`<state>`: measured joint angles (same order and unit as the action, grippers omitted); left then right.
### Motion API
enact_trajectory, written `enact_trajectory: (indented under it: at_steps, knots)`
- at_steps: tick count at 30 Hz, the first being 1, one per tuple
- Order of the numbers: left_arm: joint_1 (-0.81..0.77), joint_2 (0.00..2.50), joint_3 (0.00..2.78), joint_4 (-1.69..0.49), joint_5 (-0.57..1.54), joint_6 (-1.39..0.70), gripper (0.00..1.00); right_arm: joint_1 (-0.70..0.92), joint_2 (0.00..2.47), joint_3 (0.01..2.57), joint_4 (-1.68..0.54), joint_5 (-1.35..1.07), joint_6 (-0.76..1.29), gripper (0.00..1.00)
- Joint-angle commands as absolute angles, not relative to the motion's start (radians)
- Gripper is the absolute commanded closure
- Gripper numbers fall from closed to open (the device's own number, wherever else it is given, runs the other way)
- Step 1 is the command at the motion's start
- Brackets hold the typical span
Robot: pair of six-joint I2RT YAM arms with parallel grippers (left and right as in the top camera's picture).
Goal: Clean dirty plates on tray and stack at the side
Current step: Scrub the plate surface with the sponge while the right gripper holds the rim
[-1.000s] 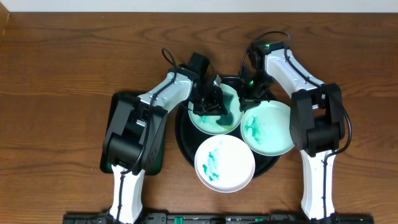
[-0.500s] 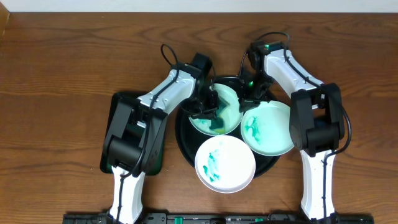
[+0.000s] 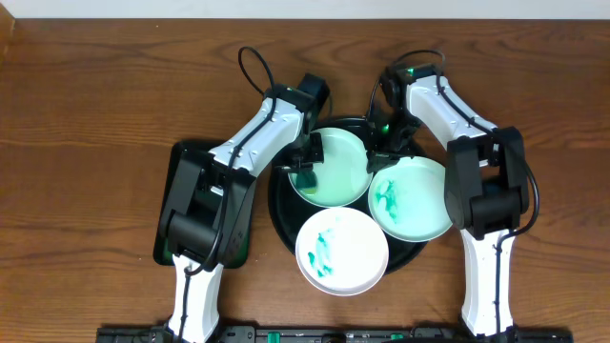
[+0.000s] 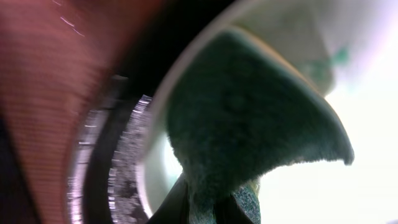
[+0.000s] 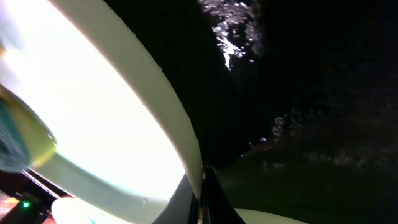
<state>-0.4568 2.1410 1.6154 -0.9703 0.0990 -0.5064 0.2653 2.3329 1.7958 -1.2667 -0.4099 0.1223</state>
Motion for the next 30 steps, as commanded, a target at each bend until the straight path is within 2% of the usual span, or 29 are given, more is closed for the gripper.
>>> enact_trajectory:
  at_steps: [1, 4, 10, 16, 30]
  knots:
    - [-0.432, 2.177, 1.641, -0.955, -0.155, -0.537, 0.93, 0.233, 2.350, 1.791, -1.276, -0.348, 0.118, 0.99]
    - [-0.443, 2.177, 1.654, -0.921, -0.154, -0.519, 0.93, 0.233, 2.350, 1.790, -1.283, -0.348, 0.118, 0.99]
    - [-0.492, 2.177, 1.692, -0.868, 0.036, -0.355, 0.93, 0.234, 2.350, 1.790, -1.284, -0.348, 0.119, 0.99]
    - [-0.541, 2.182, 1.693, -0.866, 0.129, -0.292, 0.93, 0.234, 2.350, 1.790, -1.294, -0.349, 0.119, 0.99]
    - [-0.547, 2.262, 1.693, -0.910, 0.524, -0.143, 0.93, 0.257, 2.350, 1.790, -1.297, -0.349, 0.134, 0.99]
